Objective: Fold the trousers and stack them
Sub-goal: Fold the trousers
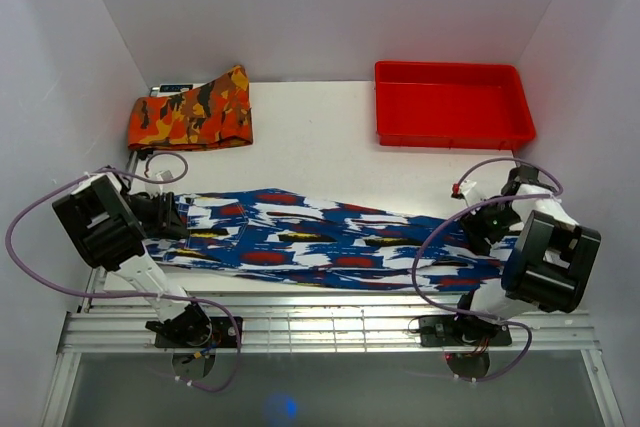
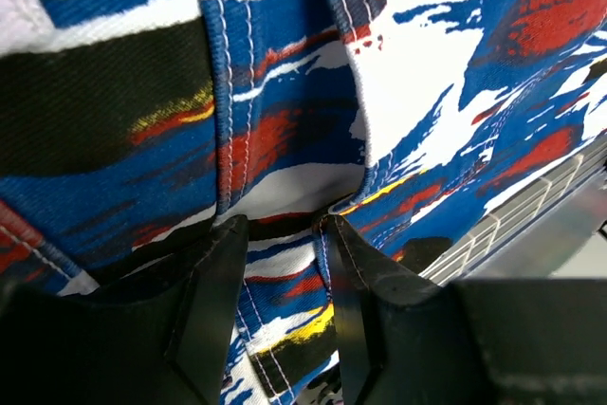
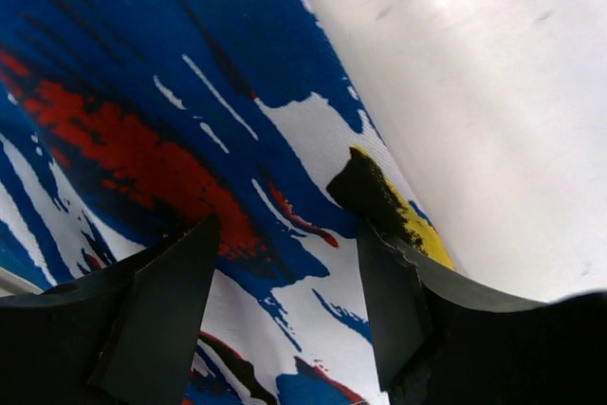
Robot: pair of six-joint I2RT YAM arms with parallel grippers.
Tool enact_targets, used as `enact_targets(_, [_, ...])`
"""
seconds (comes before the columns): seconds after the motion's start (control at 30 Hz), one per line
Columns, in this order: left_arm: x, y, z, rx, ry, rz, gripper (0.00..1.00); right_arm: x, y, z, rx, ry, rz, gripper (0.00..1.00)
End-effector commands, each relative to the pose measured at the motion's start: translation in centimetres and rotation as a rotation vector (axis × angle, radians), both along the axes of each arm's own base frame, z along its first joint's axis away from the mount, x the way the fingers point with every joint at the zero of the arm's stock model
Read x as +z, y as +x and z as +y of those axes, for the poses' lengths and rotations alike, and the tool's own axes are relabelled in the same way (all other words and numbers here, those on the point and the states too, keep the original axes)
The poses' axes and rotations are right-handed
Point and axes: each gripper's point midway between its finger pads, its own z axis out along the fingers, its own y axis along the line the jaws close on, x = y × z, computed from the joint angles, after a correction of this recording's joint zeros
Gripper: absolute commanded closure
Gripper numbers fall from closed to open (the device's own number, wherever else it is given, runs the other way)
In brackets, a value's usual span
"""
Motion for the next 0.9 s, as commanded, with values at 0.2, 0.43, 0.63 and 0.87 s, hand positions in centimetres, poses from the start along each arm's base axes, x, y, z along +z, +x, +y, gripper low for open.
enact_targets(0.2, [-1.8, 5.6, 11.1, 0.106, 0.416, -0.096, 0.46, 1.7, 9.9, 0.5, -0.119, 0.044, -0.139, 0.30])
enact_targets(0.43, [4.3, 8.0, 6.4, -0.075, 0.197, -0.337, 0.36, 9.0, 9.1, 1.0, -0.082, 0.102, -0.216, 0.20])
enact_targets(0.63, [10.7, 6.8, -1.7, -0.481, 0.144, -0.617, 0.36, 10.1, 4.1, 1.2, 0.197, 0.012, -0.277, 0.26])
enact_targets(0.87, [11.1, 2.6, -13.7, -0.865, 0.070, -0.728, 0.43, 6.9, 0.3, 2.2, 0.328, -0.010, -0.236, 0.26])
